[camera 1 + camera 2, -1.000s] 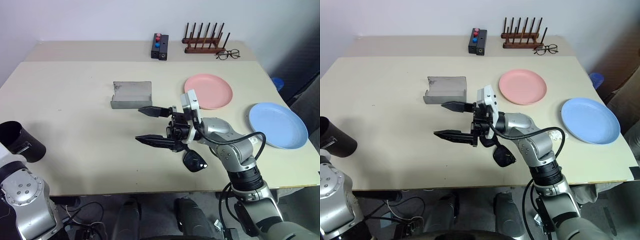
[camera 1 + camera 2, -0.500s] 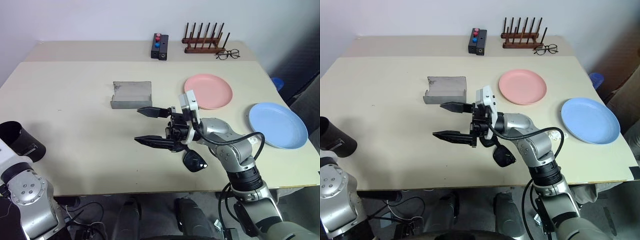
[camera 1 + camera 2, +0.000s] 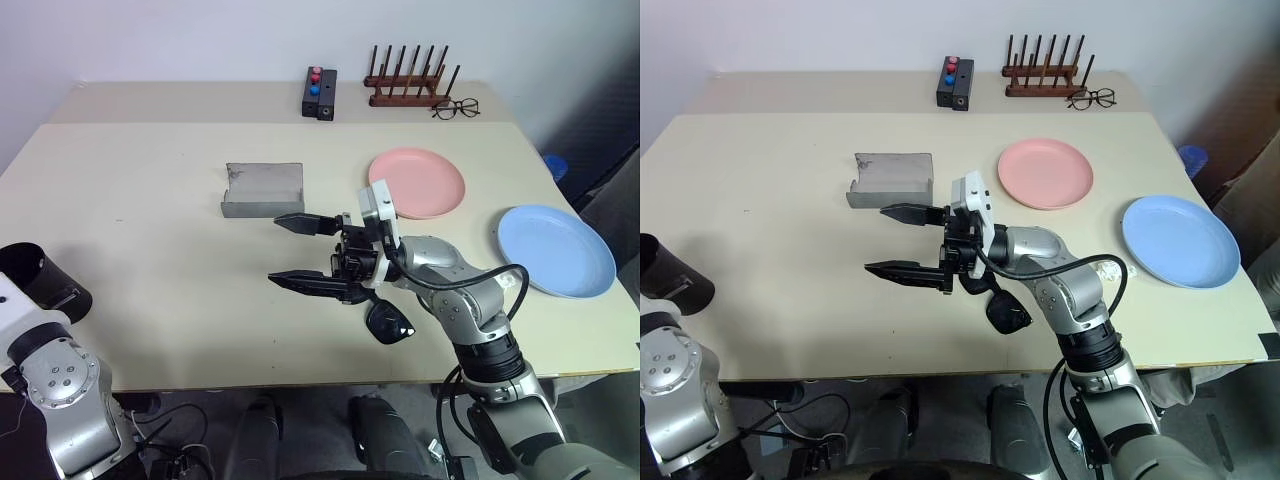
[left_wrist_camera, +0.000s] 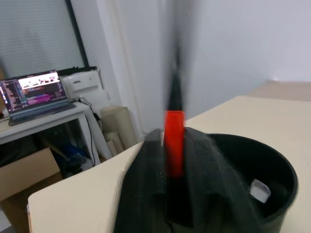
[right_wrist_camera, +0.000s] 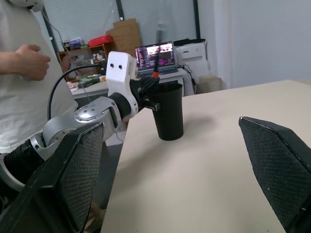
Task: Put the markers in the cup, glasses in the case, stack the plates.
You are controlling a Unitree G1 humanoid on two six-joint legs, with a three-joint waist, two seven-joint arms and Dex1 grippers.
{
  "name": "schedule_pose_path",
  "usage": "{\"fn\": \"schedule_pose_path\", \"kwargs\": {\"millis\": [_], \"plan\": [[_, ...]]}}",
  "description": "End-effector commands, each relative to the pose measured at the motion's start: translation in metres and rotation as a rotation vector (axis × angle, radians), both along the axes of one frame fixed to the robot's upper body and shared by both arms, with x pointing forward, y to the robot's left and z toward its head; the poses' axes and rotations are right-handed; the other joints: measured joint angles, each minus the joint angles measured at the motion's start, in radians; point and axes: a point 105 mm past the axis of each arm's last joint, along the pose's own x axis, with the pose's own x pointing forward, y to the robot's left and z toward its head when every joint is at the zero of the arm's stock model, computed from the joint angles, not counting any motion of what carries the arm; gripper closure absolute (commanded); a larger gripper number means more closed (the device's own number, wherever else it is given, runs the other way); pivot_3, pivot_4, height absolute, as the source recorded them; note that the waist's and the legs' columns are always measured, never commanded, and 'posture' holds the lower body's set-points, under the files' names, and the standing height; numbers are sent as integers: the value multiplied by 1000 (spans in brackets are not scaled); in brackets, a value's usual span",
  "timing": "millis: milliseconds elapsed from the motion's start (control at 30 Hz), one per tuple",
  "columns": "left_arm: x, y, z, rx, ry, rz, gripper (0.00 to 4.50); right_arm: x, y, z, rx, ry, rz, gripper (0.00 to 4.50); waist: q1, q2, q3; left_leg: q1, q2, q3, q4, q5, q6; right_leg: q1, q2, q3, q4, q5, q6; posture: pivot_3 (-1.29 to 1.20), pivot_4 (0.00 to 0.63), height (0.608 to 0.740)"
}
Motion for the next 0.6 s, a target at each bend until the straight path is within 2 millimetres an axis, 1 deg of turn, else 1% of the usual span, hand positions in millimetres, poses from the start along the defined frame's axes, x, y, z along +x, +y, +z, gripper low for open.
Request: {"fn": "schedule_pose_path", "kwargs": {"millis": [33, 467, 600], "plan": [[-2, 0, 4, 13, -15, 10, 3287, -7, 3, 10, 29, -39, 27, 0, 0, 0, 0, 0, 0, 0, 0, 0, 0, 0, 0, 0, 0, 0, 0, 0, 150, 740], [-2, 0, 4, 13, -16, 12, 3287, -7, 3, 9, 26, -36, 27, 0, 0, 0, 0, 0, 0, 0, 0, 0, 0, 0, 0, 0, 0, 0, 0, 0, 150, 740], [-1, -2, 11, 26, -38, 8, 3287, -7, 3, 9, 26, -36, 27, 0, 0, 0, 0, 0, 0, 0, 0, 0, 0, 0, 0, 0, 0, 0, 0, 0, 150, 740]]}}
